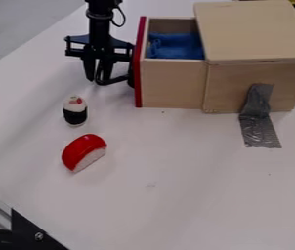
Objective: Close the drawer
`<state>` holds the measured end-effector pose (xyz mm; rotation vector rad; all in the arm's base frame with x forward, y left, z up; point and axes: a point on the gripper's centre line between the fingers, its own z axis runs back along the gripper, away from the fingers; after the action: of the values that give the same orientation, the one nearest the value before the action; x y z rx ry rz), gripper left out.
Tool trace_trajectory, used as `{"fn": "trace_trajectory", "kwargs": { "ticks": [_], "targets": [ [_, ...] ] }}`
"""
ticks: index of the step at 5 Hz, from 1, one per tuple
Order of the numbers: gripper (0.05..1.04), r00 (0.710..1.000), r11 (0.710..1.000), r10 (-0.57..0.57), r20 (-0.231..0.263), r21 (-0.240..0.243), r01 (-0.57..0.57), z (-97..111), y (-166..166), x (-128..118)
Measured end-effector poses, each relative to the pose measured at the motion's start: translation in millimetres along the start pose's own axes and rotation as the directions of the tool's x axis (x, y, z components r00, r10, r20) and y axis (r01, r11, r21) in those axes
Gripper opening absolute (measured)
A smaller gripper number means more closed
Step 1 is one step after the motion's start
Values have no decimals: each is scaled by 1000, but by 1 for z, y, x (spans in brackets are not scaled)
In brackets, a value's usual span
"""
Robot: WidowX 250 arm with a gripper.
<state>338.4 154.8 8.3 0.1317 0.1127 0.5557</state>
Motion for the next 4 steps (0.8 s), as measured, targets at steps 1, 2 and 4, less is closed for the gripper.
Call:
{"fn": "trace_trajectory", "kwargs": {
  "ticks": [1, 2, 4],
  "targets": [
    [314, 1000, 1000, 13, 0, 10, -13, 4, -2, 4],
    [314, 999, 999, 38, -26, -4, -38, 2, -9, 12],
    [294, 991, 995, 85, -102, -50, -90, 3, -27, 24]
  ]
}}
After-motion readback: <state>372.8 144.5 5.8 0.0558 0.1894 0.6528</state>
